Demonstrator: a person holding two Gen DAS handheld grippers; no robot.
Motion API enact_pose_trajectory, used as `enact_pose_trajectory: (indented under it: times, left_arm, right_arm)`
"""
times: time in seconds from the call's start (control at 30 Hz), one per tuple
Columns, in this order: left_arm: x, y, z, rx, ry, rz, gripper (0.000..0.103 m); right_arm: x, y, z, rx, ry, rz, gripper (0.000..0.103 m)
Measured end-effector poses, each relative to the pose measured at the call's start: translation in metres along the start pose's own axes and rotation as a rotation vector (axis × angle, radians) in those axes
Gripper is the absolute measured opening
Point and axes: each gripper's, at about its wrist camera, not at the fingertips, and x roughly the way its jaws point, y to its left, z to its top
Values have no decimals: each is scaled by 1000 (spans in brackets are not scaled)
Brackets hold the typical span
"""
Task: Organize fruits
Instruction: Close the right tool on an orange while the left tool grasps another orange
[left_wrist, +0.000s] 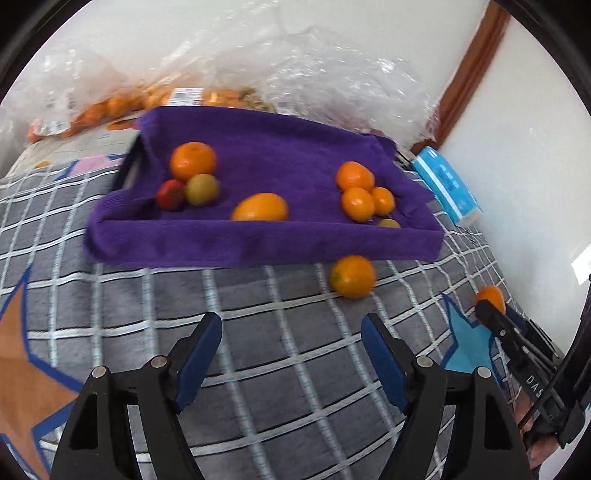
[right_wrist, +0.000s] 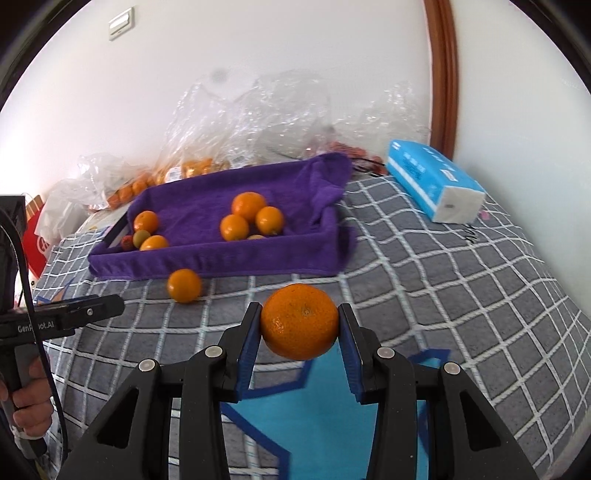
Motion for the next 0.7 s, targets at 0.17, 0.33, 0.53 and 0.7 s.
enact_pose_trajectory:
  times: [0.17,0.33,0.53,0.7]
  left_arm:
    - [16,-24,10,37,-6,-10,76]
    - [35,-41,18,39,-2,19,74]
    - [45,-46,16,46,-23,76,34]
    - [34,-37,15,20,-18,42,34]
  right_arm:
    - [2,-15,-7,-5,4,-23,41]
    - [8,-27,-10,18,18,-18,41]
    - [10,-35,-12,41,20,-9,41]
    - [8,-33,-10,38,22,7,41]
